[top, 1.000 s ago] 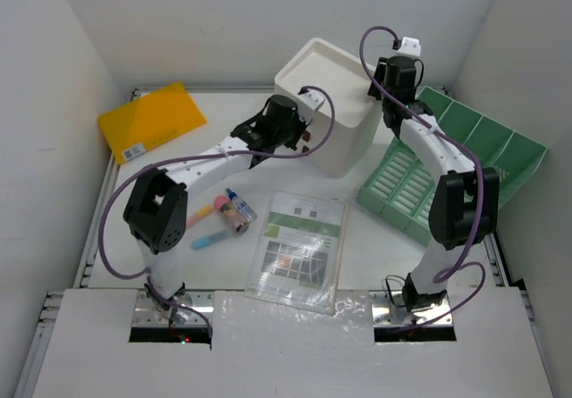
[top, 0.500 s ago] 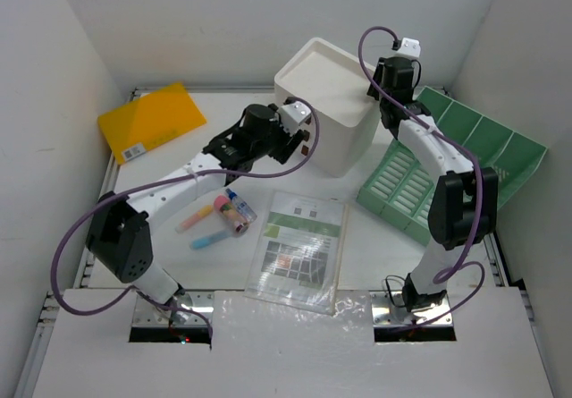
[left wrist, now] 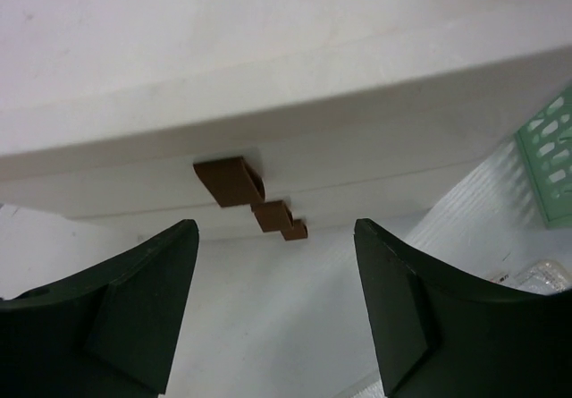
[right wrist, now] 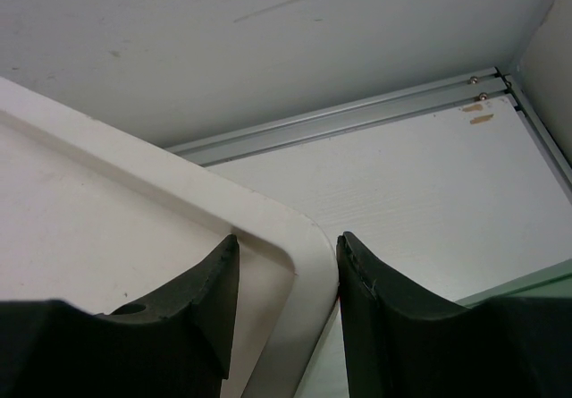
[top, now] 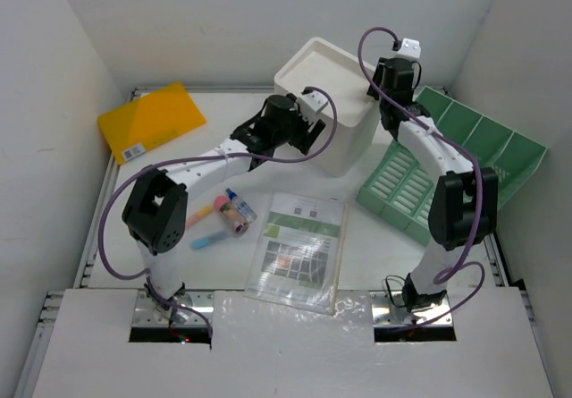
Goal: Organize the desk
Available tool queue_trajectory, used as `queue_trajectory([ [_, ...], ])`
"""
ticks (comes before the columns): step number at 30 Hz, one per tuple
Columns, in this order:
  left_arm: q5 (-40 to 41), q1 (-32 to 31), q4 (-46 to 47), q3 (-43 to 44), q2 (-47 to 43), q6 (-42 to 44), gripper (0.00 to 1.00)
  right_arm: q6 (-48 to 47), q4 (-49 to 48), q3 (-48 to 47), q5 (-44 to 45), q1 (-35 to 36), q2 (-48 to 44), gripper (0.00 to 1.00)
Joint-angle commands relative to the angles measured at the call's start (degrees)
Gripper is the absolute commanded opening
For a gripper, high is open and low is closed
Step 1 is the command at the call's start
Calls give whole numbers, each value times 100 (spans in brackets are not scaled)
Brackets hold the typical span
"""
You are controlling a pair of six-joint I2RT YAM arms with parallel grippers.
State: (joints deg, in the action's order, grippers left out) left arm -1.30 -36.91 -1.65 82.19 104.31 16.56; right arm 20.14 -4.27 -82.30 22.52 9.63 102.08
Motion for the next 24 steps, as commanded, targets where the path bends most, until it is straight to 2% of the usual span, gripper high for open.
queue_trajectory([
  [1,-335,157,385,420,80,-267,67,-1,-47,249,-54,57,198,0],
  [5,-705,263,507,456,203,-206,61,-89,-82,224,-283,66,259,0],
  [9,-731,272,569,508,274,-153,60,-80,-91,171,-537,57,312,0],
  [13,-582,263,499,798,431,-205,57,-151,-319,144,-1222,13,374,0],
  [18,-389,272,472,992,564,-232,53,-212,-557,206,-1680,-5,374,0],
  [22,-397,280,438,1000,652,-276,42,-256,-575,232,-1760,4,365,0],
  [24,-415,280,437,974,678,-302,42,-265,-583,250,-1760,-5,356,0],
])
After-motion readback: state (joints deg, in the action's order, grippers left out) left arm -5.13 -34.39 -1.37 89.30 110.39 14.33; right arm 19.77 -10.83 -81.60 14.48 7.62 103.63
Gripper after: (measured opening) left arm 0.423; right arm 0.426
